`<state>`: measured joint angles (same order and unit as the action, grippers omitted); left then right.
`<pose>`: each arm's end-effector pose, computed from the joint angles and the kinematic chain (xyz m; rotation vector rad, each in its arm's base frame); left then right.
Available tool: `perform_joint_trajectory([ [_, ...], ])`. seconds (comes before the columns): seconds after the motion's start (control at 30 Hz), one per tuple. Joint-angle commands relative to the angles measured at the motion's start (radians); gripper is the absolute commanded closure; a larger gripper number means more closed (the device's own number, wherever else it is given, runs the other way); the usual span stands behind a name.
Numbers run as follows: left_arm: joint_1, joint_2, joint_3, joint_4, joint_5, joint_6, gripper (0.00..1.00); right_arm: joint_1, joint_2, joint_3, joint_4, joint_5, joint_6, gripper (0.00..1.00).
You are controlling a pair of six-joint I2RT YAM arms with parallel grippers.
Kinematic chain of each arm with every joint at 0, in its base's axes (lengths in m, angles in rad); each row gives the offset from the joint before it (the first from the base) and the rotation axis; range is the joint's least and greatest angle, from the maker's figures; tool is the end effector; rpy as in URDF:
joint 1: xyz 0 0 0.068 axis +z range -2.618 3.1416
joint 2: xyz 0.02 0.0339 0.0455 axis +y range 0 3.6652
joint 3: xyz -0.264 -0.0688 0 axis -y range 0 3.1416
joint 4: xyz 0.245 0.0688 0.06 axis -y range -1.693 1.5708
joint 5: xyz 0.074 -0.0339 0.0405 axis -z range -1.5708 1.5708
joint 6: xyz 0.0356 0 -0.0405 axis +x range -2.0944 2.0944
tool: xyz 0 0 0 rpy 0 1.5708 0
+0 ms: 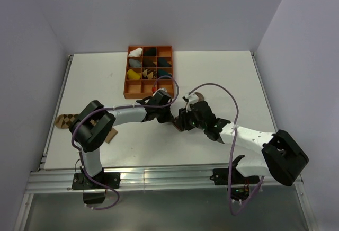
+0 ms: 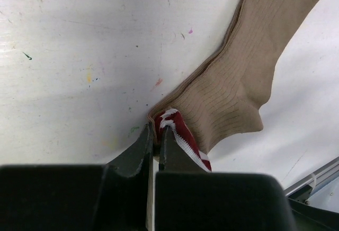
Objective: Roll the socks
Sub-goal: Roll the sock at the center of the board.
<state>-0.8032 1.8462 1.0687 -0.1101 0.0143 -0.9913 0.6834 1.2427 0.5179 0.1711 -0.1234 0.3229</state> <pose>0.2619 -0.2721 0.1534 -0.2402 2.6176 -0.7422 0.1920 0.1620 0.1884 -0.4701 2.1563 0.7122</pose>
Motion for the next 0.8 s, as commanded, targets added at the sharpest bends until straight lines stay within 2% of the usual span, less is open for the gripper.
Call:
perform_joint_trajectory([
  [0.0, -0.007, 0.010, 0.031, -0.060, -0.010, 0.039, 1.00, 0.057, 0.014, 0.022, -0.024, 0.168, -0.077, 0.54],
  [0.4, -0.005, 0.021, 0.056, -0.082, -0.007, 0.048, 1.00, 0.209, 0.158, 0.087, -0.048, 0.353, -0.117, 0.53],
  [0.57, -0.005, 0.025, 0.065, -0.086, 0.006, 0.045, 1.00, 0.251, 0.215, 0.116, -0.079, 0.430, -0.113, 0.59],
  [0.67, -0.002, 0.012, 0.060, -0.088, -0.004, 0.036, 0.99, 0.258, 0.250, 0.119, -0.084, 0.444, -0.093, 0.74],
  [0.7, -0.001, 0.005, 0.053, -0.085, -0.005, 0.031, 0.97, 0.258, 0.259, 0.117, -0.082, 0.441, -0.085, 0.85],
  [0.77, 0.010, -0.025, 0.024, -0.063, -0.005, 0.008, 0.89, 0.255, 0.267, 0.122, -0.091, 0.424, -0.061, 0.96],
])
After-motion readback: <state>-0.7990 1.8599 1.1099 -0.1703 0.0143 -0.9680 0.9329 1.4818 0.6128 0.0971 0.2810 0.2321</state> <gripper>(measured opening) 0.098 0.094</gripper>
